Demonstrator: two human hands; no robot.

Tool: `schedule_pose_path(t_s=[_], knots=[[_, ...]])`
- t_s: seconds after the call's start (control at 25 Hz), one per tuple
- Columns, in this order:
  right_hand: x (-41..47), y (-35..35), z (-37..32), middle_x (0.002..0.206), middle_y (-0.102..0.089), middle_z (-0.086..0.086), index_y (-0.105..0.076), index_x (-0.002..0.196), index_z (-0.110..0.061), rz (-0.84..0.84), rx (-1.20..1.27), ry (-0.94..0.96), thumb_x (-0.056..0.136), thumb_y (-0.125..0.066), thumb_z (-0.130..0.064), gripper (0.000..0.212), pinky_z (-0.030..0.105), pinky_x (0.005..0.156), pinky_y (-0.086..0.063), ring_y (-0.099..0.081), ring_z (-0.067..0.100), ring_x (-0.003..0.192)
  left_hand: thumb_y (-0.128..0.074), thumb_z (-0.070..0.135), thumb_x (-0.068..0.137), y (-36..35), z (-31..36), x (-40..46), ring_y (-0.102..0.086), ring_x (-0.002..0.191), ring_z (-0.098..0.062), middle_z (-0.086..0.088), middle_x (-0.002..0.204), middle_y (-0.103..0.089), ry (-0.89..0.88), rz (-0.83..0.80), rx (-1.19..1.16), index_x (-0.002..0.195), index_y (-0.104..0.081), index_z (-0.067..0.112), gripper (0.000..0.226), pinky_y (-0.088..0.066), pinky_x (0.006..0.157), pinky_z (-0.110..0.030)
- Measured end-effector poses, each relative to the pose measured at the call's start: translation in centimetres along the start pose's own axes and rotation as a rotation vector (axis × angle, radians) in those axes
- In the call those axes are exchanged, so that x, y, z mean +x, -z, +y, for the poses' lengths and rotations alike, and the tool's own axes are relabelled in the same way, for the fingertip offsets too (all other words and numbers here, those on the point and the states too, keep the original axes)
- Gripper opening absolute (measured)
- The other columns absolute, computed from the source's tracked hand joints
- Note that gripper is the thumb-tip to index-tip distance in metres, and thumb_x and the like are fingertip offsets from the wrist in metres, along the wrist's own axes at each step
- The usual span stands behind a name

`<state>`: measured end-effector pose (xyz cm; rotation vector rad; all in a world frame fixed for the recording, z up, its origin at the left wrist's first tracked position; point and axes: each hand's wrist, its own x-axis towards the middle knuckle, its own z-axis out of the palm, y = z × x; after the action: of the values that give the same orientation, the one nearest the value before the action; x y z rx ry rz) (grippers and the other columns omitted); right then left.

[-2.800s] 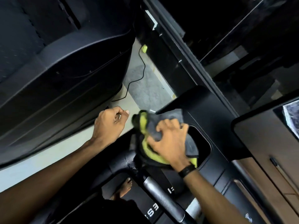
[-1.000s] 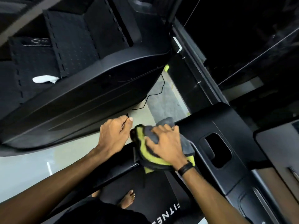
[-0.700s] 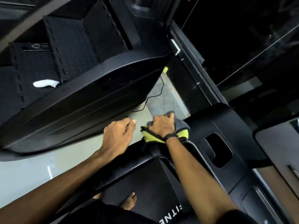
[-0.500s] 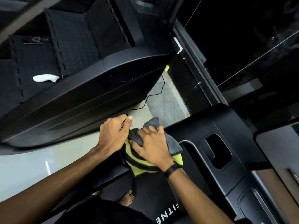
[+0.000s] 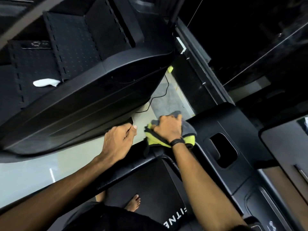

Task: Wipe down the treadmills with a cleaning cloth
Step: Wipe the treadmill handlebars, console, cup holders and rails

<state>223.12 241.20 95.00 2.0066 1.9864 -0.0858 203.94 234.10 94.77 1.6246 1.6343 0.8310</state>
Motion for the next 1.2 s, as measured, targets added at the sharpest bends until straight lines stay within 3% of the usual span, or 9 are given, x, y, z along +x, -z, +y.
schedule_pose_path(t_s=[0.12,0.32,0.44,0.56,0.68,0.84,0.96,1.04,1.2], knots=[[-5.7,-0.7,-3.0,0.085,-0.070,0.002,-0.066,0.086,-0.023,0.196,0.096,0.154,0.087,-0.049,-0.054,0.036,0.046,0.084,-0.032,-0.060,0.025,0.088,-0.042,0.045,0.098,-0.5,0.5,0.3,-0.059,0.064,-0.030,0.005,0.048,-0.046,-0.001,0.012,-0.021,0.078,-0.067,0.016,0.043,-0.050,0.067,-0.042],[-13.2,-3.3,1.9,0.083,-0.062,-0.006,-0.062,0.089,-0.026,0.464,0.242,0.064,0.095,-0.047,-0.062,0.039,0.043,0.078,-0.034,-0.055,0.021,0.085,-0.047,0.039,0.102,-1.3,1.5,1.1,-0.060,0.066,-0.034,0.015,0.047,-0.053,-0.018,0.029,-0.077,0.078,-0.069,0.017,0.039,-0.047,0.067,-0.040],[-10.7,-2.4,5.1,0.089,-0.068,0.003,-0.066,0.096,-0.021,0.451,0.211,-0.197,0.096,-0.045,-0.060,0.045,0.046,0.081,-0.034,-0.060,0.030,0.091,-0.051,0.033,0.102,-2.2,2.2,0.7,-0.060,0.067,-0.037,0.028,0.050,-0.052,-0.063,-0.027,-0.068,0.079,-0.071,0.018,0.034,-0.048,0.068,-0.041],[-7.1,-1.1,4.6,0.101,-0.070,0.006,-0.067,0.110,-0.020,0.369,0.089,-0.334,0.098,-0.041,-0.058,0.048,0.047,0.084,-0.033,-0.058,0.029,0.097,-0.043,0.046,0.097,-2.8,3.2,0.3,-0.057,0.065,-0.039,0.002,0.042,-0.042,-0.090,-0.077,-0.069,0.078,-0.069,0.011,0.047,-0.051,0.068,-0.046],[-6.4,-0.6,2.0,0.104,-0.070,0.003,-0.067,0.113,-0.023,0.315,0.088,-0.238,0.095,-0.043,-0.058,0.047,0.045,0.084,-0.030,-0.057,0.027,0.099,-0.040,0.049,0.092,-3.2,3.6,0.1,-0.058,0.064,-0.037,-0.001,0.047,-0.045,-0.112,-0.054,-0.078,0.075,-0.066,0.011,0.049,-0.050,0.067,-0.048],[-12.1,-1.9,0.1,0.101,-0.069,-0.001,-0.066,0.116,-0.025,0.407,0.192,-0.067,0.097,-0.042,-0.060,0.046,0.045,0.083,-0.035,-0.059,0.024,0.097,-0.040,0.050,0.091,-3.2,3.0,0.9,-0.062,0.071,-0.039,-0.009,0.057,-0.059,-0.123,-0.036,-0.120,0.075,-0.065,0.009,0.050,-0.050,0.068,-0.048],[-17.6,-3.1,1.6,0.091,-0.062,-0.007,-0.062,0.103,-0.029,0.461,0.253,-0.022,0.094,-0.050,-0.066,0.040,0.041,0.080,-0.037,-0.056,0.020,0.090,-0.044,0.046,0.091,-3.4,3.0,1.2,-0.062,0.069,-0.039,0.005,0.047,-0.053,-0.103,-0.041,-0.149,0.076,-0.069,0.013,0.045,-0.048,0.063,-0.040],[-20.4,-3.5,2.6,0.094,-0.058,-0.009,-0.061,0.104,-0.033,0.434,0.227,-0.103,0.083,-0.052,-0.079,0.052,0.040,0.078,-0.035,-0.052,0.019,0.090,-0.045,0.045,0.091,-3.9,3.3,1.1,-0.054,0.058,-0.035,0.011,0.046,-0.051,-0.111,-0.069,-0.155,0.073,-0.068,0.013,0.043,-0.039,0.058,-0.036],[-21.2,-3.8,3.2,0.136,-0.052,0.006,-0.038,0.148,-0.028,0.205,-0.015,-0.186,0.056,-0.067,-0.086,0.113,0.050,0.097,-0.040,-0.050,0.027,0.120,-0.055,0.034,0.097,-5.3,4.5,0.8,-0.051,0.053,-0.027,0.001,0.044,-0.044,-0.157,-0.127,-0.138,0.072,-0.067,0.013,0.034,-0.043,0.058,-0.040]])
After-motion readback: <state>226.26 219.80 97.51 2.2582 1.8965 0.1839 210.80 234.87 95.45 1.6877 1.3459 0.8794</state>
